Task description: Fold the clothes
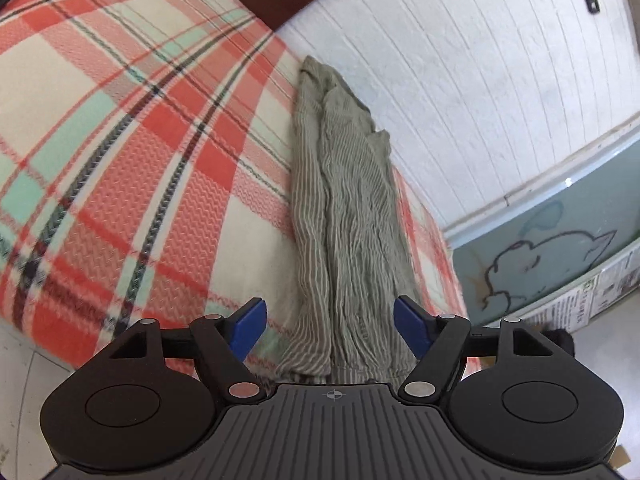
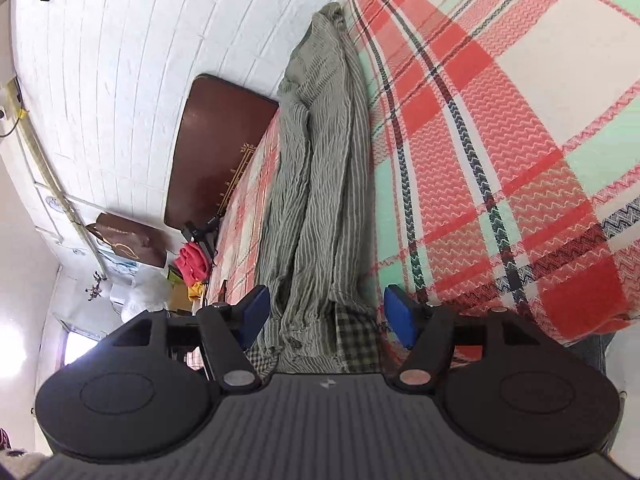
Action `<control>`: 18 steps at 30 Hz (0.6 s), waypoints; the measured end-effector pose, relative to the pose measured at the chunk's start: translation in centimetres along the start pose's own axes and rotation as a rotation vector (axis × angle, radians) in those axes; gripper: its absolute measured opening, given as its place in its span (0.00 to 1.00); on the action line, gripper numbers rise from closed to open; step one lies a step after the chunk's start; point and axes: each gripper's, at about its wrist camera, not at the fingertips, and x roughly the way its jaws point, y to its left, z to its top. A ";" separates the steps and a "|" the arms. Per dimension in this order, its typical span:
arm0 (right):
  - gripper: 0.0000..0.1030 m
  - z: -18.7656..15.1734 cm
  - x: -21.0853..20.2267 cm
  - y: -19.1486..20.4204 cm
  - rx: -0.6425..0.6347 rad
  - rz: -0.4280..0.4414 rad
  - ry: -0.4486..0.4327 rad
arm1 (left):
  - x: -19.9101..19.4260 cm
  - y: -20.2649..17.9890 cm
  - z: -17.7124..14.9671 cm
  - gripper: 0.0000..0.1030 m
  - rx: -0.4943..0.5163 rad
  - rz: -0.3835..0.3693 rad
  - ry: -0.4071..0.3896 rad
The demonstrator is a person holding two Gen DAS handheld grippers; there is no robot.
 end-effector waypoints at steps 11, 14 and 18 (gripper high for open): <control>0.66 0.3 2.4 -0.2 0.029 0.094 0.119 | 2.1 -0.5 -1.0 0.77 0.051 -0.068 0.125; 0.66 0.8 3.1 -0.8 0.107 0.114 0.117 | 2.9 -0.1 -0.2 0.77 0.017 -0.094 0.140; 0.67 0.8 2.6 -0.8 0.139 0.169 0.112 | 3.6 -1.1 0.1 0.74 0.054 -0.120 0.186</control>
